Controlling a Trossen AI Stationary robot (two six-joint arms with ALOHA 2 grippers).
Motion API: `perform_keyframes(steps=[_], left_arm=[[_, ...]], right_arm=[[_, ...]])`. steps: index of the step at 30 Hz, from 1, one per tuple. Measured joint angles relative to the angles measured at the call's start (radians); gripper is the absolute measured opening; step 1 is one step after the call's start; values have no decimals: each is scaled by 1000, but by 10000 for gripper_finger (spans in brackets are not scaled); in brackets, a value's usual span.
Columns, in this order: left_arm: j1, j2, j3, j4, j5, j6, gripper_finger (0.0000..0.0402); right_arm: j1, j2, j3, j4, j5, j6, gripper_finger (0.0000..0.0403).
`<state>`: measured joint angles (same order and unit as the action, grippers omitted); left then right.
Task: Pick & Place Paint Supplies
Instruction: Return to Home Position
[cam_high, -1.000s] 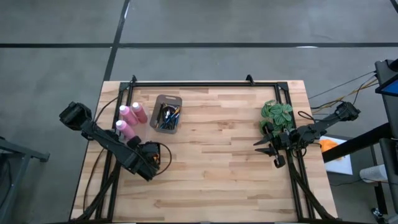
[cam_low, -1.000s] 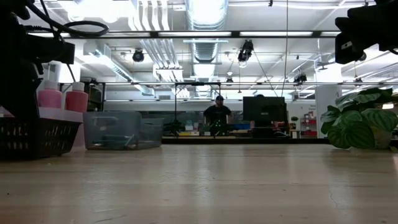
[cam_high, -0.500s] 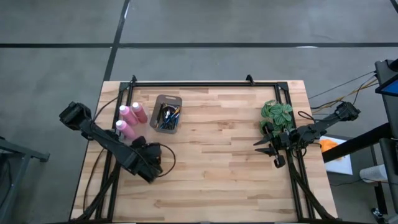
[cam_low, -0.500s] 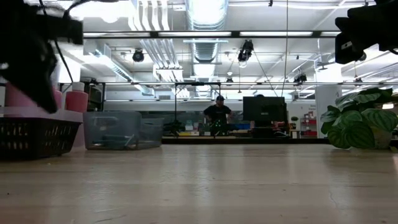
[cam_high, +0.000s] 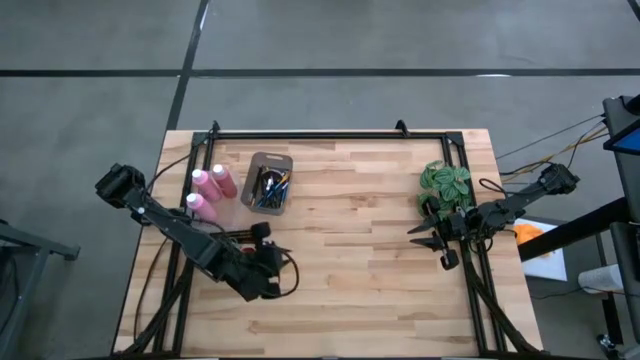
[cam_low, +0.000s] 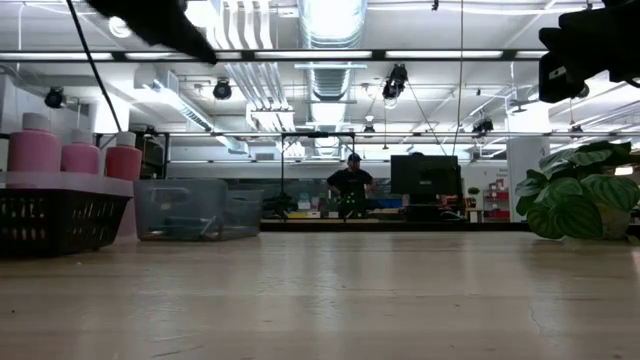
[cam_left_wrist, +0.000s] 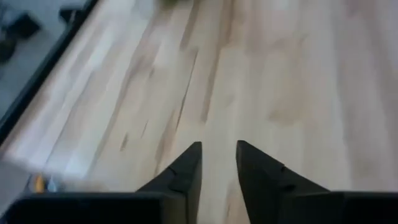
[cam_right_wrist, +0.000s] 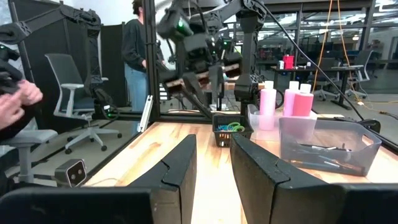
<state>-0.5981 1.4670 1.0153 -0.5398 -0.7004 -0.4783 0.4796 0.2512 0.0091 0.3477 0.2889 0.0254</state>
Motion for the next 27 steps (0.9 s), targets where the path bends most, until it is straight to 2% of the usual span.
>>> perform_keyframes(steps=[3,7,12,15,21,24,27], left_arm=[[15,0,-5,144,5,115,66],[40,0,-6,248,56,220,10],[57,0,-7,385,183,389,2],[56,-2,-7,416,208,464,1],[57,-37,-11,436,233,498,0],[57,-84,-54,480,276,551,0],[57,-162,-147,563,305,561,0]], right_arm=[[0,0,0,0,0,0,97],[0,0,0,0,0,0,97],[0,0,0,0,0,0,97],[0,0,0,0,0,0,97],[0,0,0,0,0,0,97],[0,0,0,0,0,0,97],[0,0,0,0,0,0,97]])
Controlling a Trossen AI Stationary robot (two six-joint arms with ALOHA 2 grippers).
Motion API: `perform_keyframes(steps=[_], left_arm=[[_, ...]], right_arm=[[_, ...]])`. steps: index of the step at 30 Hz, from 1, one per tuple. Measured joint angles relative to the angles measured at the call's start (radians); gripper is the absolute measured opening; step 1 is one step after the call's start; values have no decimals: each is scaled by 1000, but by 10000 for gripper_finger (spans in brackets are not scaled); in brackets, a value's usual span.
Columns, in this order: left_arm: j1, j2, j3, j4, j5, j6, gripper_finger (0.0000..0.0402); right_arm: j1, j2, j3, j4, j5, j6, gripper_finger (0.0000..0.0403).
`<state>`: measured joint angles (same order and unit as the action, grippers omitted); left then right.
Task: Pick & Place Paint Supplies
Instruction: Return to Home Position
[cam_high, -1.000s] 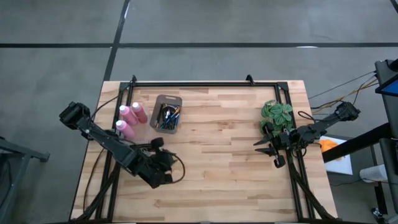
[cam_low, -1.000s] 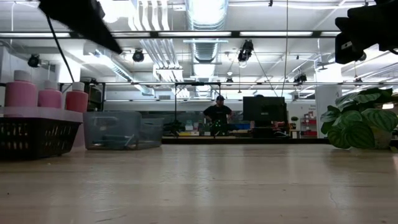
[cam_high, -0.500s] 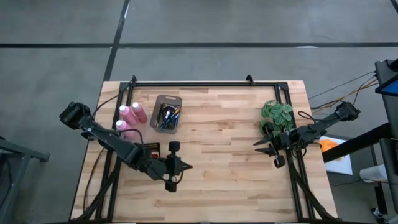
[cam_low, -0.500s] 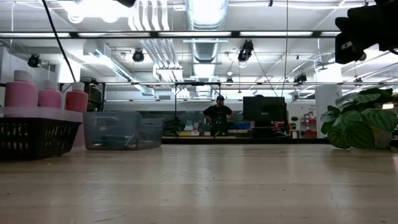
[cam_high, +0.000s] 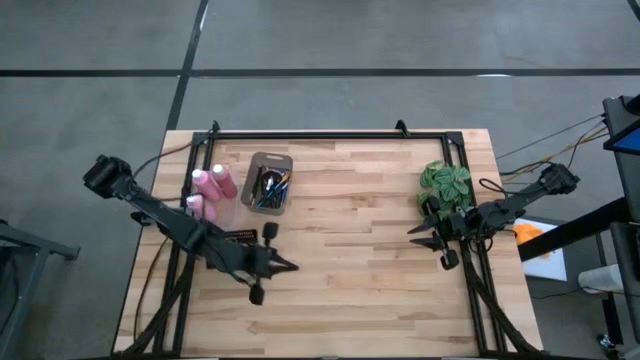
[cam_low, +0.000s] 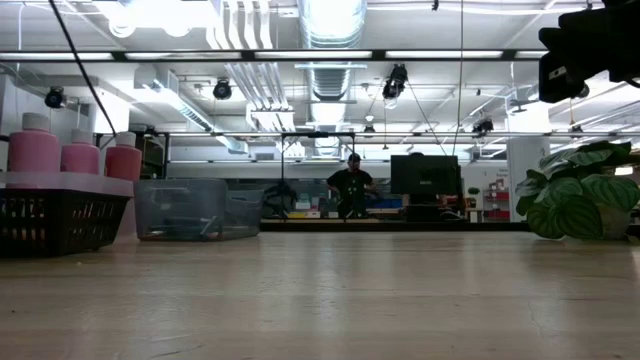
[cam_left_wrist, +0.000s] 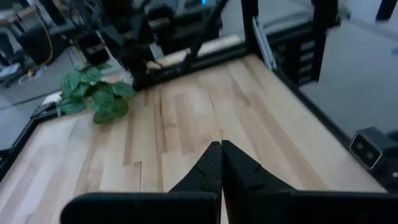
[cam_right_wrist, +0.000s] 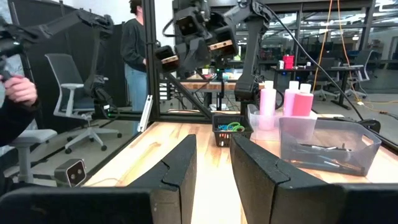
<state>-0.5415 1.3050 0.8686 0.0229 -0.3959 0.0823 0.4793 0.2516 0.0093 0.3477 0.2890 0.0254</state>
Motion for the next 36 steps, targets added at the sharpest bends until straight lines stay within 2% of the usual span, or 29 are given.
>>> perform_keyframes(steps=[5,10,13,18,24,27,31,36], left_arm=[[-3,-182,-208,129,1,-39,0],[-29,-446,-398,169,-3,-84,0],[-49,-613,-483,192,3,-79,0],[-61,-850,-612,190,28,-169,0],[-61,-1089,-745,217,116,-33,0],[-61,-1192,-801,221,182,52,0],[-61,-1307,-865,202,187,82,0],[-61,-1289,-865,182,186,77,0]], right_arm=[[0,0,0,-1,0,0,97],[0,0,0,0,0,0,97],[0,0,0,-1,0,0,97],[0,0,0,0,0,0,97],[0,0,0,0,0,0,97],[0,0,0,0,0,0,97],[0,0,0,0,0,0,97],[0,-1,0,-1,0,0,97]])
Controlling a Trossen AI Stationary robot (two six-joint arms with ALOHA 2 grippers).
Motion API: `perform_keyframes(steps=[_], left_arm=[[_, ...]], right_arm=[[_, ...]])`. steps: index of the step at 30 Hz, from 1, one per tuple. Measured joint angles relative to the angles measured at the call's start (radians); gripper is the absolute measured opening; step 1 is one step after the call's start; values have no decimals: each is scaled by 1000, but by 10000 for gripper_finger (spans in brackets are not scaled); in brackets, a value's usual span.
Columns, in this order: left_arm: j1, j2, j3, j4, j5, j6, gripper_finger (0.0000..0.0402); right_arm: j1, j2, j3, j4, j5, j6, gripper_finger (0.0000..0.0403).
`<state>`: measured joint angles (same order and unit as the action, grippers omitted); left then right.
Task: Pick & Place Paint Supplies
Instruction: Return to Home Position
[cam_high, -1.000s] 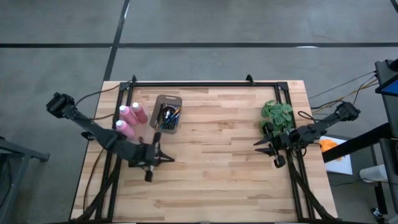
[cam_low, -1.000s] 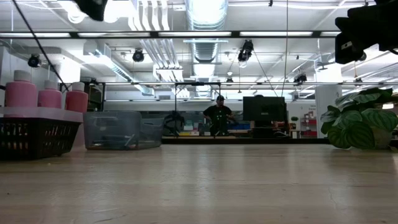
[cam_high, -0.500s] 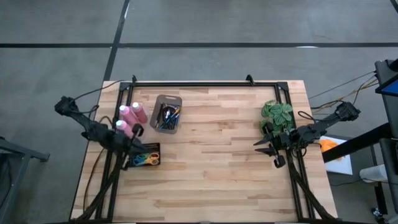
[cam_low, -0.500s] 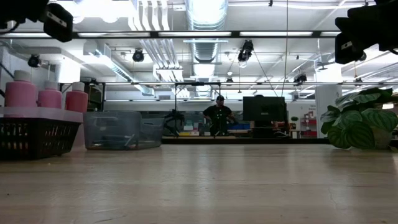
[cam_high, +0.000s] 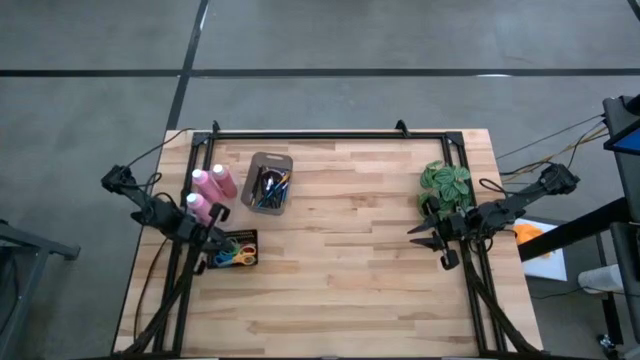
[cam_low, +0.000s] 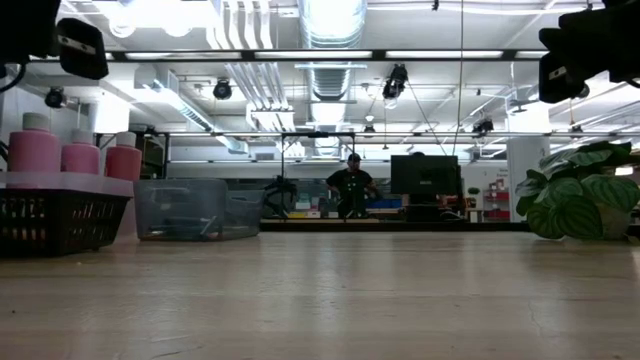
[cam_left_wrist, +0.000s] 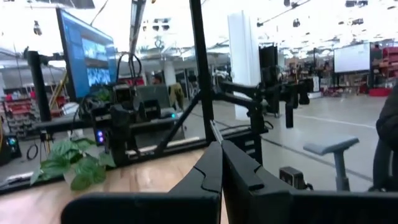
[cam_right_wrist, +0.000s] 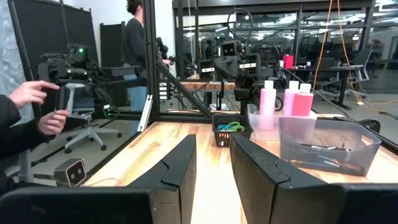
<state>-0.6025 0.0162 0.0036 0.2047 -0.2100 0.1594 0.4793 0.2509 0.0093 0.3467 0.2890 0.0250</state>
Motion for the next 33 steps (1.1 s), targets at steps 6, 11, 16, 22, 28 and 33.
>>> perform_keyframes(steps=[6,11,16,22,28,33], left_arm=[[0,1,0,-77,-3,-3,0],[0,4,0,-157,-2,-3,0],[0,6,0,-157,1,-3,0],[0,6,-1,-157,1,-3,0],[0,6,-1,-157,1,-6,0],[0,6,-1,-157,1,-6,0]], right_arm=[[0,0,0,-1,0,-1,97],[0,0,0,-1,0,-1,97],[0,0,0,-1,0,-2,97],[0,0,0,-2,0,0,97],[0,0,0,-2,0,0,97],[0,0,0,-2,0,0,97]])
